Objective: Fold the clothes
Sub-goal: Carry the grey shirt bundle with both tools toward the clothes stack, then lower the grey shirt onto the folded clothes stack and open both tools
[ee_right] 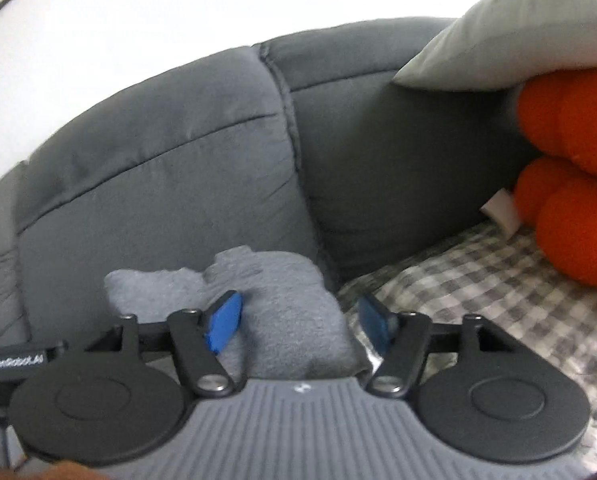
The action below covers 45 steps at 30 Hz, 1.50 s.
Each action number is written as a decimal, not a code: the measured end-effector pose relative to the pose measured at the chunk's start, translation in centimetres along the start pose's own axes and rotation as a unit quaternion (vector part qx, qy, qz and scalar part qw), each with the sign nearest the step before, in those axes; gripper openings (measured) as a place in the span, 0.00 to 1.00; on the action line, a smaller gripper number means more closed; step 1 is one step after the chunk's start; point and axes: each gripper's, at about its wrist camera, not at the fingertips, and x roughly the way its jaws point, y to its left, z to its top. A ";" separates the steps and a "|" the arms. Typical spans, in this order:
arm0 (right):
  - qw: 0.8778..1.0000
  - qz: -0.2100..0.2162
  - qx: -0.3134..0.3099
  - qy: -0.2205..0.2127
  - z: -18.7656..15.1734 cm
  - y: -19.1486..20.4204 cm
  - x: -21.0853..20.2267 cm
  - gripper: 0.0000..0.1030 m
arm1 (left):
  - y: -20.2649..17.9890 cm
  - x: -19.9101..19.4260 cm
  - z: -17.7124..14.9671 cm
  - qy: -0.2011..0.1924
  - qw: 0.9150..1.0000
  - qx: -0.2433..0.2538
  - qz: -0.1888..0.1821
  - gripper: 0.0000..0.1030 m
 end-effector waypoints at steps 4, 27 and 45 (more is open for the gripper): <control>0.992 -0.103 0.006 -0.074 0.7 1.8 -2.2 0.67 | 0.4 -0.2 0.0 -0.006 1.000 -0.013 -0.003 0.28; 0.993 -0.088 -0.065 -0.046 -3.7 6.2 -1.1 0.60 | -1.7 -5.7 2.4 -0.130 0.989 0.030 -0.065 0.30; 0.986 -0.067 -0.145 -0.038 -4.9 9.3 -2.4 0.59 | -0.7 -0.2 3.2 -0.012 0.992 0.121 0.014 0.24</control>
